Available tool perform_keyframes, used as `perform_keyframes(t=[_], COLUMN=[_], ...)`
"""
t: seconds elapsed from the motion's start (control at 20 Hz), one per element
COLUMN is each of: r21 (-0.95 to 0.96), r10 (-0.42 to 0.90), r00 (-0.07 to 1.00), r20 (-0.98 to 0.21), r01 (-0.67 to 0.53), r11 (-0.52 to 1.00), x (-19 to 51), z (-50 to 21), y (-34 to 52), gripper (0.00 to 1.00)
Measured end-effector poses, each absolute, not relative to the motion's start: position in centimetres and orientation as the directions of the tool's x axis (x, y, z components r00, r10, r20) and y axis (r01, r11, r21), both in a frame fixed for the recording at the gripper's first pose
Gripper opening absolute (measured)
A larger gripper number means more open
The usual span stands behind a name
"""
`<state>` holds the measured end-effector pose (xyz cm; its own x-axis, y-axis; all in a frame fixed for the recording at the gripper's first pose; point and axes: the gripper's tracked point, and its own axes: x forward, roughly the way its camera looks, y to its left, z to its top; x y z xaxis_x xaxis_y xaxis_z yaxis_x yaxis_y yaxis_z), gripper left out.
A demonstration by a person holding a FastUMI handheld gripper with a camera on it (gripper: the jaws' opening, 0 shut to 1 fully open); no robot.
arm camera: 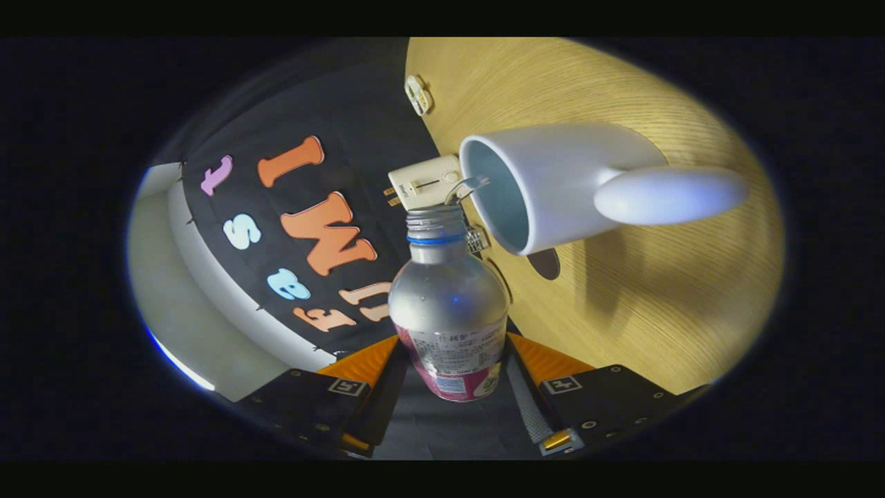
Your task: Take the bottle from table, then pour the juice into the cup, finally place the bottle on the coaster
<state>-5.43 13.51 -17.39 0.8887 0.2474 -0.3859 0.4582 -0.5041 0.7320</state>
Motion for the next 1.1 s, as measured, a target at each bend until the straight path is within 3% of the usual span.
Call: perform_keyframes(t=[1.1], r21=[0.683], r10=[0.213], r00=[0.92], r20=[-0.33], r01=[0.388], r11=[-0.619], x=[-5.4], z=[-15.7], y=[13.3], gripper=[0.77])
